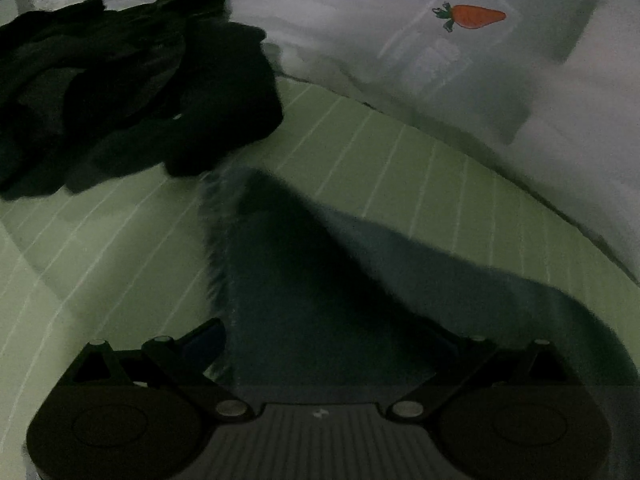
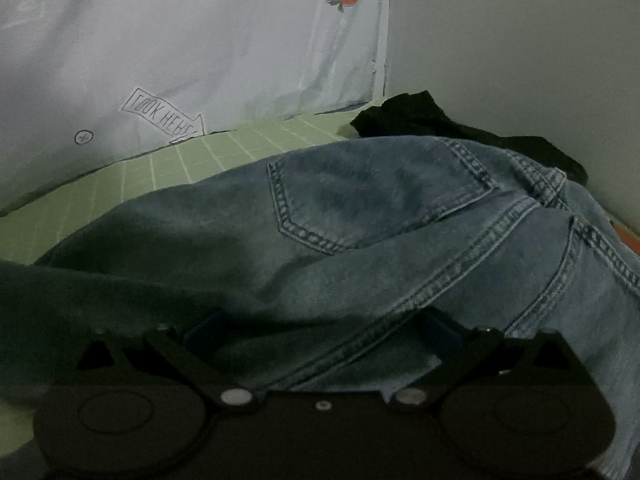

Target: Fold clothes

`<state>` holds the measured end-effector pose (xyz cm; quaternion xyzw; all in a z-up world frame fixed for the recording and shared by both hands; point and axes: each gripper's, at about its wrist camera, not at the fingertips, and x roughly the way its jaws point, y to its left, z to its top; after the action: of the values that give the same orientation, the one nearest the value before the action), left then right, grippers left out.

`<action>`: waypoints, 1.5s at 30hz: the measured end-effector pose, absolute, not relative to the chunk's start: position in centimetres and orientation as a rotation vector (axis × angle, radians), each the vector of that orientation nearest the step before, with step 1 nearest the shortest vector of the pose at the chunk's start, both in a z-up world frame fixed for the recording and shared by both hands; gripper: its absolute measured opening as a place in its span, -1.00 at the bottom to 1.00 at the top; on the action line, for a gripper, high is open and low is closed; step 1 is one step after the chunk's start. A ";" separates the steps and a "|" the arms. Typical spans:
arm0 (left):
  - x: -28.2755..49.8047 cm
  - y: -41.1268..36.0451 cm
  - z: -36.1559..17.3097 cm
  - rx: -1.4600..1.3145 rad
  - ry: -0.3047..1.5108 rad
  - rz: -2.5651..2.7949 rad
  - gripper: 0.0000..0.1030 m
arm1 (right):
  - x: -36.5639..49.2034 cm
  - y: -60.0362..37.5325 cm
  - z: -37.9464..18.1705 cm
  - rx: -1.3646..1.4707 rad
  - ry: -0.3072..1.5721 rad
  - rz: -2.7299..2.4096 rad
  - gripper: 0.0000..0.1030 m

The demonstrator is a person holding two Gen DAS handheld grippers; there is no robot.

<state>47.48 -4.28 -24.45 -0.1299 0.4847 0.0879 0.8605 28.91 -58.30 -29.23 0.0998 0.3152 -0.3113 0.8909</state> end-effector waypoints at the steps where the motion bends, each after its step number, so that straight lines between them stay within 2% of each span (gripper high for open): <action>1: 48.1 -4.4 -24.6 -0.270 1.011 0.186 0.94 | 29.0 -58.4 -29.2 0.207 0.655 -0.647 1.00; 9: 52.6 -4.3 -25.6 -0.355 0.948 0.284 0.98 | 29.0 -58.1 -29.3 0.205 0.652 -0.652 1.00; 10: 53.0 -4.4 -25.5 -0.362 0.949 0.290 0.95 | 29.0 -58.1 -29.3 0.205 0.652 -0.651 1.00; 12: 53.6 -4.7 -25.2 -0.408 0.934 0.263 0.75 | 29.0 -58.1 -29.2 0.206 0.652 -0.651 1.00; 13: 53.8 -5.2 -25.0 -0.396 0.934 0.272 0.50 | 29.0 -58.1 -29.3 0.206 0.652 -0.651 1.00; 14: 54.0 -5.7 -24.9 -0.383 0.934 0.280 0.13 | 29.0 -58.1 -29.3 0.206 0.652 -0.651 1.00; 15: 54.2 -6.1 -24.8 -0.370 0.935 0.289 -0.07 | 29.0 -58.1 -29.3 0.207 0.652 -0.651 1.00; 16: 54.4 -6.6 -24.8 -0.336 0.938 0.320 -0.53 | 29.0 -58.1 -29.3 0.207 0.652 -0.651 1.00; 17: 54.6 -6.8 -24.7 -0.331 0.942 0.337 -0.89 | 29.0 -58.1 -29.3 0.207 0.653 -0.651 1.00; 19: 54.3 -6.4 -24.0 -0.409 0.920 0.321 -0.94 | 29.0 -58.1 -29.3 0.208 0.653 -0.650 1.00; 24: 50.9 -7.1 -15.8 -0.463 0.652 0.177 -0.95 | 28.9 -58.0 -29.2 0.210 0.652 -0.652 1.00; 28: 45.1 -8.0 -9.6 -0.376 0.455 0.123 -0.94 | 28.9 -58.0 -29.3 0.211 0.652 -0.652 1.00; 31: 41.3 -6.8 -10.5 -0.355 0.478 0.197 -0.93 | 29.1 -58.1 -29.4 0.212 0.652 -0.650 1.00; 34: 38.2 -4.7 -15.6 -0.362 0.645 0.345 -0.89 | 28.9 -58.2 -29.4 0.214 0.651 -0.648 1.00; 37: 36.0 -2.3 -21.9 -0.366 0.867 0.466 -0.70 | 28.8 -58.2 -29.4 0.215 0.651 -0.647 1.00; 40: 33.9 -0.9 -24.2 -0.410 0.935 0.502 -0.54 | 28.8 -58.2 -29.4 0.215 0.651 -0.646 1.00; 42: 32.7 -0.3 -24.0 -0.427 0.908 0.511 -0.30 | 28.8 -58.2 -29.4 0.215 0.651 -0.646 1.00; 44: 33.0 -0.1 -23.7 -0.389 0.895 0.530 0.11 | 28.8 -58.2 -29.4 0.215 0.651 -0.646 1.00; 45: 33.0 -0.1 -23.6 -0.370 0.889 0.541 0.16 | 28.8 -58.2 -29.4 0.215 0.651 -0.646 1.00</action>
<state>33.04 -0.11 -23.56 -0.1756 0.4222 0.2568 0.8514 28.83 -58.23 -29.36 0.1037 0.3135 -0.3112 0.8911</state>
